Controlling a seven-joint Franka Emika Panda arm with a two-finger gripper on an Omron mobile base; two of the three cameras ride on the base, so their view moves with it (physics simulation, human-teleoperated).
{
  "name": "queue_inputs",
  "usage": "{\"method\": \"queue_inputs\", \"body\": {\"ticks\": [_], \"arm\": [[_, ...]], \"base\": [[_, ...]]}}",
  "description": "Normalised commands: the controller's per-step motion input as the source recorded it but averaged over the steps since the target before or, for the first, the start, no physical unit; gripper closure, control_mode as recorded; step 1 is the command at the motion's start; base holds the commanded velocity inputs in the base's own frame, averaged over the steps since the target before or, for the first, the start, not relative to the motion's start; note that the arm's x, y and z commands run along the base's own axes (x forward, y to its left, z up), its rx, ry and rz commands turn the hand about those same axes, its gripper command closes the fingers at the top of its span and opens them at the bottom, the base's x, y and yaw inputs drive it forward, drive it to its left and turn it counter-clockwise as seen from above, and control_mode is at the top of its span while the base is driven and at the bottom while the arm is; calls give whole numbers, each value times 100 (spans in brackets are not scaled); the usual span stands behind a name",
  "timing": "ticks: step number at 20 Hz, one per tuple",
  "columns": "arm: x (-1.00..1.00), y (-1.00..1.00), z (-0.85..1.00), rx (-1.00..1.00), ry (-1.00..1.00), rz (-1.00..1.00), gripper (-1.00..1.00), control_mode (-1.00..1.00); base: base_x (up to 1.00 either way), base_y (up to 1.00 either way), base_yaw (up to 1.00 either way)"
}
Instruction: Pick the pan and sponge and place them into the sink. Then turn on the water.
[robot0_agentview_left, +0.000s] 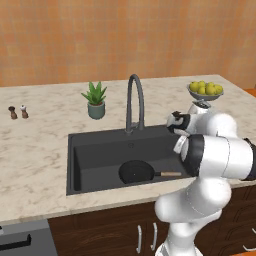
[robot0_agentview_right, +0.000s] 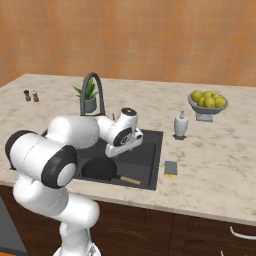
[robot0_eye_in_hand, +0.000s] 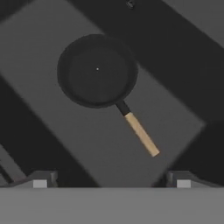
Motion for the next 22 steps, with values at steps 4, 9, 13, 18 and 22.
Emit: {"method": "queue_inputs", "body": {"ticks": [4,9,13,18,22], "arm": [[-57,-13,75,0,6,-41,-100,-100],[-61,-30,47,1,0,-49,-100,-100],[-51,-34,37,0,0,-38,-100,-100],[-12,-50,30,0,0,-22,-100,-100],[0,-66,6,1,-2,-9,-100,-100]], "base": [[0,0,0],[0,0,0],[0,0,0],[0,0,0],[0,0,0]]}}
